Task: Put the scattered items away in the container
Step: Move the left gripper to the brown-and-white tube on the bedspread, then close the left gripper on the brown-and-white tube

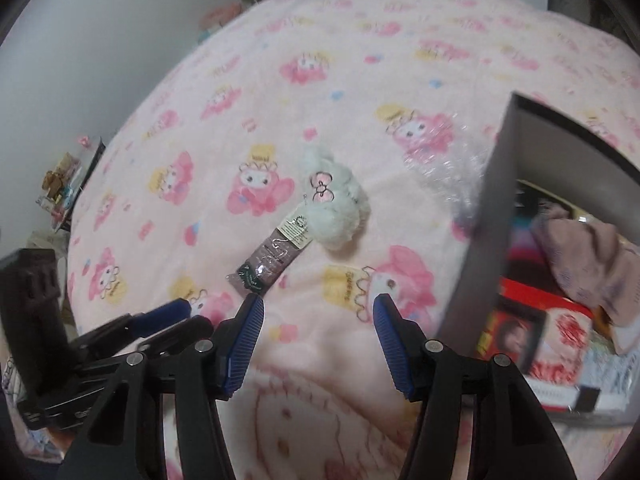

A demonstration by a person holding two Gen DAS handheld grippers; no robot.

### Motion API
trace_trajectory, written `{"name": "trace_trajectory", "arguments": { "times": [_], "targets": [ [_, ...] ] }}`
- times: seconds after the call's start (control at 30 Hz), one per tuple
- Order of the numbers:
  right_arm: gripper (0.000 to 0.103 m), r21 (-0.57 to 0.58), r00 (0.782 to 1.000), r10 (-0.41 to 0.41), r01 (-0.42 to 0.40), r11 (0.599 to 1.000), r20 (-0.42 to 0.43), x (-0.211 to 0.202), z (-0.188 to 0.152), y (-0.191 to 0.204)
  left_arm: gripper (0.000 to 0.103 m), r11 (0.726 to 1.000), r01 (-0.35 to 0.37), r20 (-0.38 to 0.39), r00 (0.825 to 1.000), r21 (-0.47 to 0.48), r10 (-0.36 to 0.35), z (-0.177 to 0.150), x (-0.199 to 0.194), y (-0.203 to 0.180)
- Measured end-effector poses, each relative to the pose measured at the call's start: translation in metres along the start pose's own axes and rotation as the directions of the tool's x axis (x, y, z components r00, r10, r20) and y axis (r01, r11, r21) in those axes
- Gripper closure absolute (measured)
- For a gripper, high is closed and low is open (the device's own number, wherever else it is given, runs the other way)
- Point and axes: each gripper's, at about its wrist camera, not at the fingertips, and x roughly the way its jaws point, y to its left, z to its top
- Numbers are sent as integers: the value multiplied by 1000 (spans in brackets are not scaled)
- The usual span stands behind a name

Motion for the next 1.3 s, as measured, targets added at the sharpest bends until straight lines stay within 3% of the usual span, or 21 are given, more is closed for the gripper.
{"name": "trace_trajectory", "arguments": {
  "times": [0.1, 0.2, 0.4, 0.47, 0.57, 0.7, 0.8, 0.9, 1.0, 1.03, 1.17, 1.3],
  "targets": [
    [49, -1, 998, -6, 6, 1000, -64, 25, 14, -1, 52, 999, -21, -48, 999, -30, 19, 3, 21, 12],
    [49, -1, 989, 10, -11, 1000, -147, 53, 28, -2, 53, 997, 21, -76, 997, -72, -26, 6, 38, 22],
    [49, 40, 963, 62, -54, 998, -261, 100, 48, -5, 70, 981, 91, -65, 992, -169, -103, 15, 60, 37],
    [49, 54, 966, 71, -59, 997, -250, 106, 56, -6, 74, 975, 125, -44, 990, -183, -135, 16, 56, 40],
    [49, 66, 988, 45, -35, 997, -148, 94, 69, -7, 87, 971, 149, -5, 988, -189, -152, 17, 43, 44],
    [49, 58, 999, -43, 42, 997, 24, 65, 78, -9, 87, 968, 138, 62, 990, -210, -127, 25, 14, 61],
    [49, 77, 993, -92, 86, 993, 68, 52, 78, -16, 88, 964, 119, 101, 990, -236, -98, 29, -2, 76],
    [49, 65, 997, -64, 61, 996, 37, 50, 75, -15, 87, 964, 114, 115, 989, -241, -89, 31, -5, 81],
    [44, 2, 994, 25, -25, 1000, -110, 75, 74, 0, 84, 960, 108, 80, 993, -257, -91, 29, 7, 84],
    [41, -17, 991, 8, -11, 1000, -137, 81, 73, 4, 84, 961, 96, 69, 994, -261, -81, 29, 11, 84],
    [40, -66, 983, -73, 63, 996, -170, 92, 73, 10, 77, 962, 106, 50, 994, -253, -96, 23, 16, 80],
    [40, -67, 997, 0, -5, 998, -77, 65, 70, 18, 76, 966, 87, 26, 996, -242, -83, 20, 23, 77]
  ]
}}
